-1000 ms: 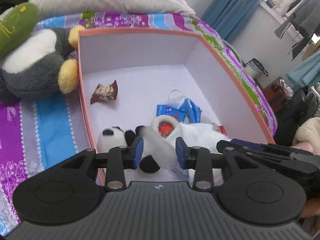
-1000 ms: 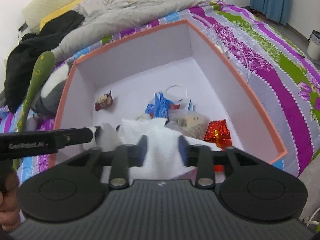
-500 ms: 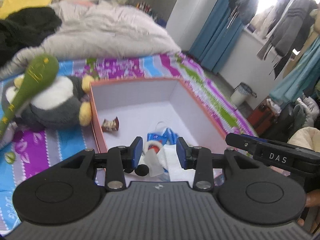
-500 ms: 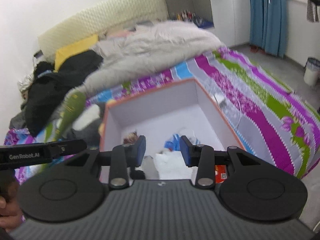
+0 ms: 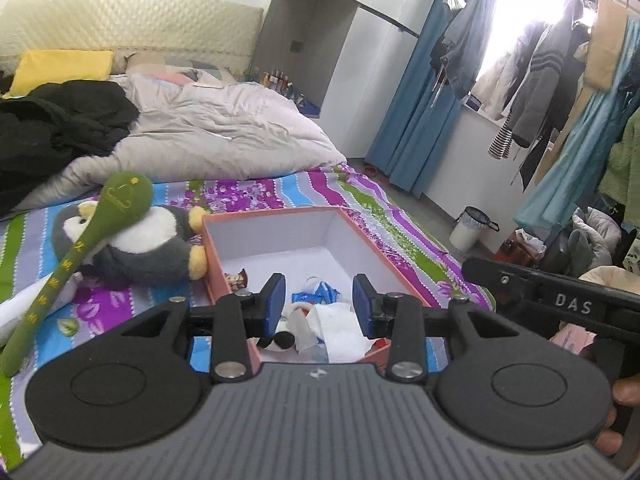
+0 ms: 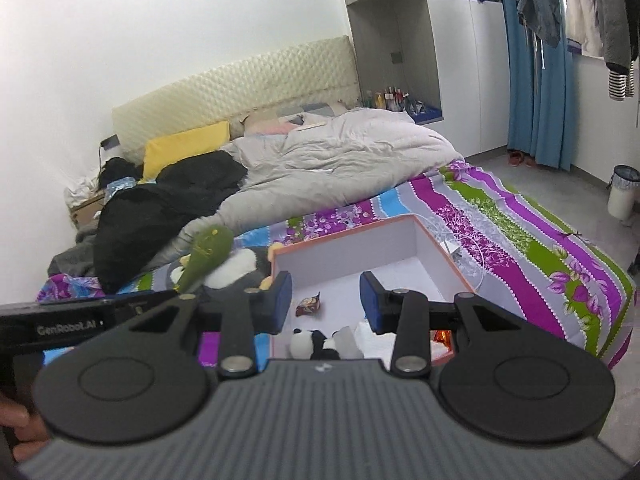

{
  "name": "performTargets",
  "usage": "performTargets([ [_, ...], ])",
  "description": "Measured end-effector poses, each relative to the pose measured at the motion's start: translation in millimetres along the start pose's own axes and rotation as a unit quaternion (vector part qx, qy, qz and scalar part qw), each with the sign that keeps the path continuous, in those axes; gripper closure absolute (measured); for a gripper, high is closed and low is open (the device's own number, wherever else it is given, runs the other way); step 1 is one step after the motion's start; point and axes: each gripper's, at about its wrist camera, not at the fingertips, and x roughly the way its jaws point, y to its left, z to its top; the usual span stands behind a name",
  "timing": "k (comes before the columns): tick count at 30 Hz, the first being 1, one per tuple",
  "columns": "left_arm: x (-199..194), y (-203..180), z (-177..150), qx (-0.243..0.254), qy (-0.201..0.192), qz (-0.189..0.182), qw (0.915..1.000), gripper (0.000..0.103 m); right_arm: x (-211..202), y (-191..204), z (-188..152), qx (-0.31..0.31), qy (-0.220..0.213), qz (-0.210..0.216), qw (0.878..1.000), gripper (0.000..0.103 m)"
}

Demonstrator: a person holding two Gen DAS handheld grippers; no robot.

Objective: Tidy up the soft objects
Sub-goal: 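Withdraw both tools up and away from the pink box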

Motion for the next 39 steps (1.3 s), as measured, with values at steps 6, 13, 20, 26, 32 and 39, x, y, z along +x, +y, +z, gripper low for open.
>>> performTargets([
  [6,-35.7,2.9,-23.1,-0.006,-0.007,0.008,0.9999,0.060,-12.4,13.9,-22.1,-0.005,0.011,0.003,1.000,0.062],
  [13,-53.1,7.4,-41.1,-0.006,-0.007,0.017,0.9998,0.060,-16.5,22.2,-44.9,-0.008,0.028,-0.004,1.000,0.062],
  [20,-49.4,10.7,-53.3,-0.005,0.001,0.025,0.9997,0.057,-15.1,23.1,-60.7,-0.013,0.039,-0.013,0.999,0.062],
  [26,-41.1,14.0,-61.9,0.002,0.015,0.032,0.9994,0.032,-10.4,15.6,-70.7,0.006,0.042,-0.020,0.999,0.017],
  [32,-33.6,17.5,-66.1,0.014,0.020,0.048,0.9985,0.004,0.2,11.5,-71.4,0.006,0.047,-0.045,0.998,0.014],
  [39,-24.5,26.3,-62.8,0.006,0.028,0.059,0.9979,0.001,2.6,8.6,-71.4,-0.004,0.033,-0.059,0.998,0.010],
])
